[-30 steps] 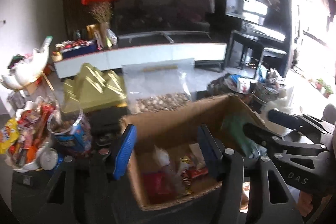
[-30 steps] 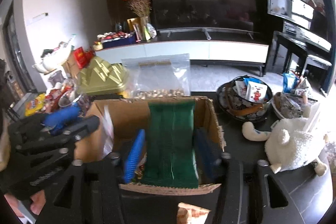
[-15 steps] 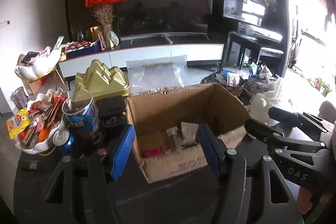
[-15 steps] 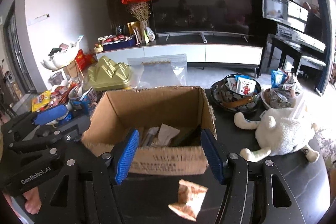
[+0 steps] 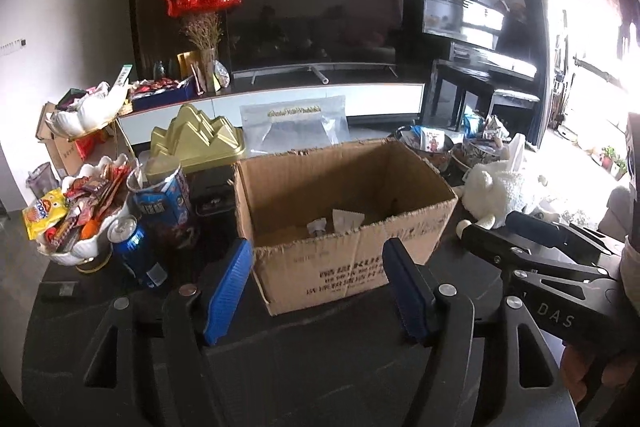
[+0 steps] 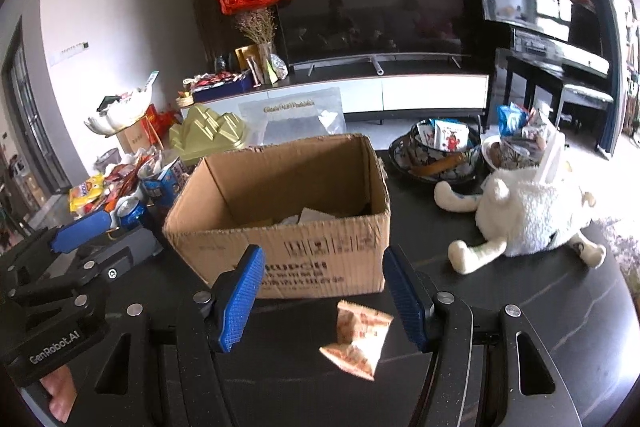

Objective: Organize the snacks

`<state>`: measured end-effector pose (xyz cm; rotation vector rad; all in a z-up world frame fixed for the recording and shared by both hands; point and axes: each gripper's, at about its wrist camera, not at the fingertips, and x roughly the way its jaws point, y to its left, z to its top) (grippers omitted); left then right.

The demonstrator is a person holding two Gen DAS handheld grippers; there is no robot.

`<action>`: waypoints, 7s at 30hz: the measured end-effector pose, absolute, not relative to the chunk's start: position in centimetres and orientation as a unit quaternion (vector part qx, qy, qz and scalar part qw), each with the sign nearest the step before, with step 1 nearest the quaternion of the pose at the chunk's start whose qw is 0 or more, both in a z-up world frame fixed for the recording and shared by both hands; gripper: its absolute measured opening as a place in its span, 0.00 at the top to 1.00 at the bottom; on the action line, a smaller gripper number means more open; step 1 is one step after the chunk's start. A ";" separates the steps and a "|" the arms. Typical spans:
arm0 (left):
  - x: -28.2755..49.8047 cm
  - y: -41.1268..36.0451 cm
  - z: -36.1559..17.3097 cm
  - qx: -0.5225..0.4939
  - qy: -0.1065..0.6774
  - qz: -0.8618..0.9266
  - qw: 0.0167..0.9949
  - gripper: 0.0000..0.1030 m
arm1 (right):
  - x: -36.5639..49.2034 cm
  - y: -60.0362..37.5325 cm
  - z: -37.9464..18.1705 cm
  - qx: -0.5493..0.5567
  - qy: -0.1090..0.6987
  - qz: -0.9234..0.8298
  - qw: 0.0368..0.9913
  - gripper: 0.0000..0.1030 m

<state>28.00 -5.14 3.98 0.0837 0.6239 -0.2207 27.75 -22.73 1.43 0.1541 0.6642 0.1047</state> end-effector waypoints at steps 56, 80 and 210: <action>31.1 -7.8 -9.8 0.048 0.396 -0.058 0.915 0.33 | 31.6 -25.4 -14.9 0.169 0.432 0.027 0.885 0.34; 27.6 -4.9 -5.4 0.025 0.375 -0.037 0.926 0.32 | 28.2 -22.3 -9.2 0.119 0.391 0.052 0.911 0.53; 10.7 -1.1 10.0 0.063 0.180 -0.046 0.981 0.00 | 9.4 -20.6 7.2 0.044 0.248 0.014 0.968 0.13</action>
